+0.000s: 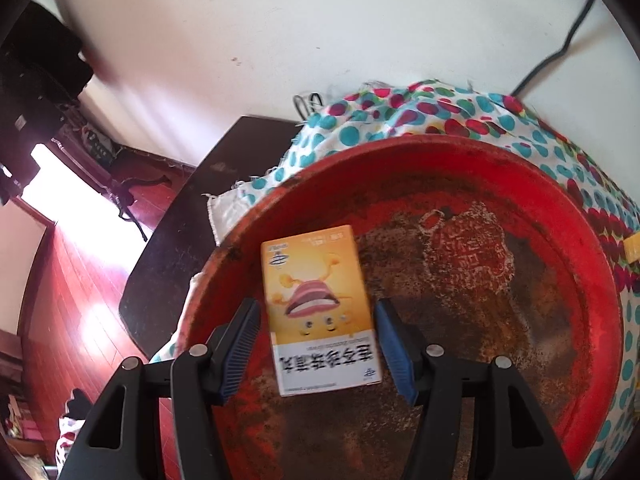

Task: Organize objects
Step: 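Grasp the plastic-wrapped bundle with the right gripper and lift it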

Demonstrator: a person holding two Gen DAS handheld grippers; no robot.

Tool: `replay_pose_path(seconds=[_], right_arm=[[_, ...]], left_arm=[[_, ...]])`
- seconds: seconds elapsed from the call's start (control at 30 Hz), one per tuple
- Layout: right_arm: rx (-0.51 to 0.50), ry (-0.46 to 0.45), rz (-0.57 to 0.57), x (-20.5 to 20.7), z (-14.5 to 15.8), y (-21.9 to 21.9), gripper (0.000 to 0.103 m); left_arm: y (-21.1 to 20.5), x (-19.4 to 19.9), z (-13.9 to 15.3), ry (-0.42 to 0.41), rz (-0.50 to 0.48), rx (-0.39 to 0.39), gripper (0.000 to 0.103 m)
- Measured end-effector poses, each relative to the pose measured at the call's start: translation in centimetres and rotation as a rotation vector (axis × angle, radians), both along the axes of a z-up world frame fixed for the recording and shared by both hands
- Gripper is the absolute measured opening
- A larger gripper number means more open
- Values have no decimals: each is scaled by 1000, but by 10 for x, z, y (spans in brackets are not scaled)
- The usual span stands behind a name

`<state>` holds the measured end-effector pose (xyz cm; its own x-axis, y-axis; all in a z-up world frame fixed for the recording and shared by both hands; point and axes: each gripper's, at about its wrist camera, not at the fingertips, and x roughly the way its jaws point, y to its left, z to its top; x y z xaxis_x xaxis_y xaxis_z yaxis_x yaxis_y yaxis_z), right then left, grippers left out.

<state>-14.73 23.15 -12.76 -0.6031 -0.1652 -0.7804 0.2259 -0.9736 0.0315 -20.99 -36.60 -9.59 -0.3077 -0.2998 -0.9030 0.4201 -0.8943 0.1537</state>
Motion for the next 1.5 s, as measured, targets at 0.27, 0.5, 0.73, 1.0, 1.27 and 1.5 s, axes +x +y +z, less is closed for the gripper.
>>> replay_pose_path(seconds=[0.27, 0.5, 0.73, 1.0, 1.27, 1.5], right_arm=[[-11, -5, 12, -1, 0, 0, 39], [-24, -7, 18, -1, 0, 1, 40], [32, -13, 3, 6, -2, -4, 56], [13, -57, -16, 14, 5, -2, 35], [-1, -46, -64, 12, 11, -10, 11], [8, -39, -57, 16, 15, -15, 72]], left_arm=[[35, 37, 37, 98, -22, -65, 61], [107, 96, 54, 250, -89, 79, 61], [150, 125, 47, 315, -128, 159, 61], [151, 138, 31, 339, -109, 177, 61], [138, 143, 27, 341, -60, 174, 61], [135, 143, 26, 338, -60, 180, 61]])
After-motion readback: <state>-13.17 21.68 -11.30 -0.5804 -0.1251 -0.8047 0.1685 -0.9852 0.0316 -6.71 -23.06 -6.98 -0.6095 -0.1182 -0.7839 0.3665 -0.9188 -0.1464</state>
